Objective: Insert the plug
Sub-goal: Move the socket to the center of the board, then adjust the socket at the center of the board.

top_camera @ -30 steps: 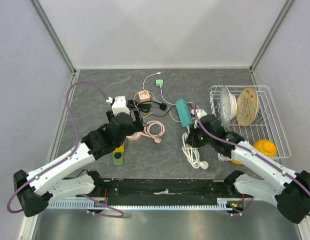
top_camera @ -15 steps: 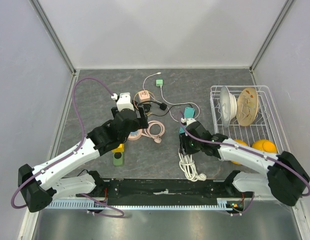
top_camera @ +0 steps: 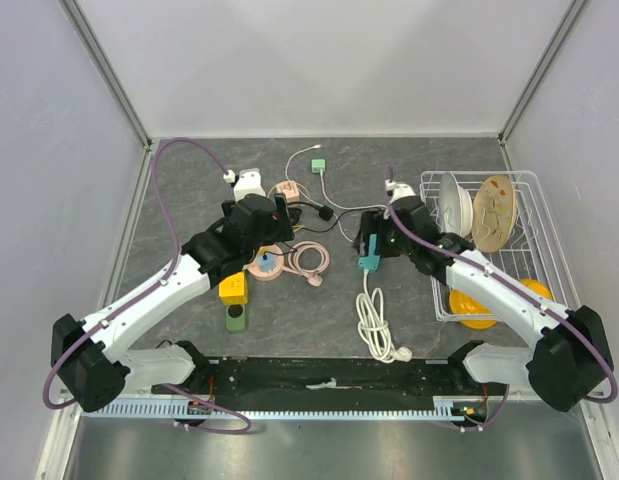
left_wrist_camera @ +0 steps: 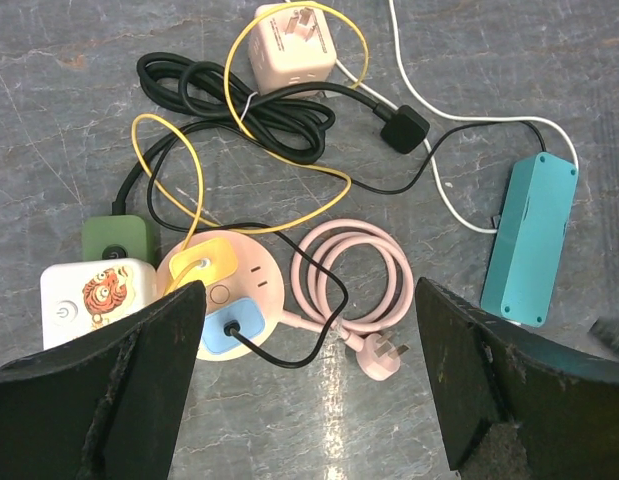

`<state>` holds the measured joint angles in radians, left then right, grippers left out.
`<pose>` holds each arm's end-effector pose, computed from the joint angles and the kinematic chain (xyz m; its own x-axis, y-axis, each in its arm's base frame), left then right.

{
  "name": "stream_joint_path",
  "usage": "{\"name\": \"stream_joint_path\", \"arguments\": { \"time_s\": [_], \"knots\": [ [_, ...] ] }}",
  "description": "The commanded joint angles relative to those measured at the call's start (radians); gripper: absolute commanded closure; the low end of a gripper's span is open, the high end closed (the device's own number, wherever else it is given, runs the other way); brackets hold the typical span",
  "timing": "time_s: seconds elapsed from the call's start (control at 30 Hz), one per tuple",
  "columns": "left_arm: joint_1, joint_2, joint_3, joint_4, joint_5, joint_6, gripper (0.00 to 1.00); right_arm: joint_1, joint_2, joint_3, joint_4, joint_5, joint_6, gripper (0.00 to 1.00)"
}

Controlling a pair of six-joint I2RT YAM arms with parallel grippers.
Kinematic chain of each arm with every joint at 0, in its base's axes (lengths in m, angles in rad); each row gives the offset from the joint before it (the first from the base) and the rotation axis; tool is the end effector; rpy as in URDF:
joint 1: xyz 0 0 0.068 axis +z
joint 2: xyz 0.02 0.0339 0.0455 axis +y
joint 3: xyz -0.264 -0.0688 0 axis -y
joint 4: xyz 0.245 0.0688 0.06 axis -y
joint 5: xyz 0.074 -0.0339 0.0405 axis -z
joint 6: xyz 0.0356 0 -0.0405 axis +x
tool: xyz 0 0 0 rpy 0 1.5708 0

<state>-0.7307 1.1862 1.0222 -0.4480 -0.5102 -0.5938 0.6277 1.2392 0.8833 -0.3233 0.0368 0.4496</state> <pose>0.2041 -0.1595 0.3170 -0.5139 -0.1951 -0.8354 -0.0034 0.9743 -0.2254 0.2192 0.1574 0.2652 -0.7029 0.0266 -0.7108 -0.2867 0.9039 0.3173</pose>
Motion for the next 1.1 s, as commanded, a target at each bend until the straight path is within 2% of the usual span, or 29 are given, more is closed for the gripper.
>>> {"name": "stream_joint_path", "arguments": {
  "time_s": [0.0,0.13,0.33,0.57,0.73,0.83,0.87,0.93,0.97,1.03,1.07],
  "knots": [
    [0.013,-0.003,0.039,0.002,0.024,0.054,0.09,-0.137,-0.018,-0.056,0.018,-0.026,0.067,0.13],
    [0.022,-0.01,0.027,-0.006,0.032,0.06,0.09,-0.213,0.0,-0.156,0.163,-0.146,0.15,0.12],
    [0.028,-0.026,0.016,-0.012,0.048,0.066,0.09,-0.227,0.06,-0.262,0.358,-0.169,0.259,0.11],
    [0.034,-0.059,0.001,-0.021,0.053,0.086,0.09,-0.224,0.222,-0.29,0.509,-0.184,0.281,0.12],
    [0.042,-0.079,-0.014,-0.021,0.064,0.095,0.09,-0.174,0.311,-0.242,0.524,-0.16,0.236,0.19],
    [0.047,-0.082,-0.016,-0.023,0.067,0.106,0.08,-0.122,0.353,-0.193,0.463,-0.115,0.186,0.26],
    [0.048,-0.083,-0.014,-0.023,0.067,0.109,0.08,-0.109,0.355,-0.182,0.44,-0.094,0.167,0.36],
    [0.053,-0.082,-0.014,-0.02,0.065,0.112,0.09,-0.071,0.344,-0.153,0.368,-0.01,0.121,0.47],
    [0.054,-0.083,-0.016,-0.02,0.067,0.111,0.09,-0.06,0.336,-0.144,0.342,0.023,0.107,0.61],
    [0.054,-0.08,-0.02,-0.017,0.079,0.103,0.08,-0.028,0.31,-0.119,0.267,0.095,0.055,0.76],
    [0.056,-0.079,-0.024,-0.014,0.087,0.097,0.09,-0.017,0.303,-0.113,0.248,0.113,0.038,0.87]
  ]
}}
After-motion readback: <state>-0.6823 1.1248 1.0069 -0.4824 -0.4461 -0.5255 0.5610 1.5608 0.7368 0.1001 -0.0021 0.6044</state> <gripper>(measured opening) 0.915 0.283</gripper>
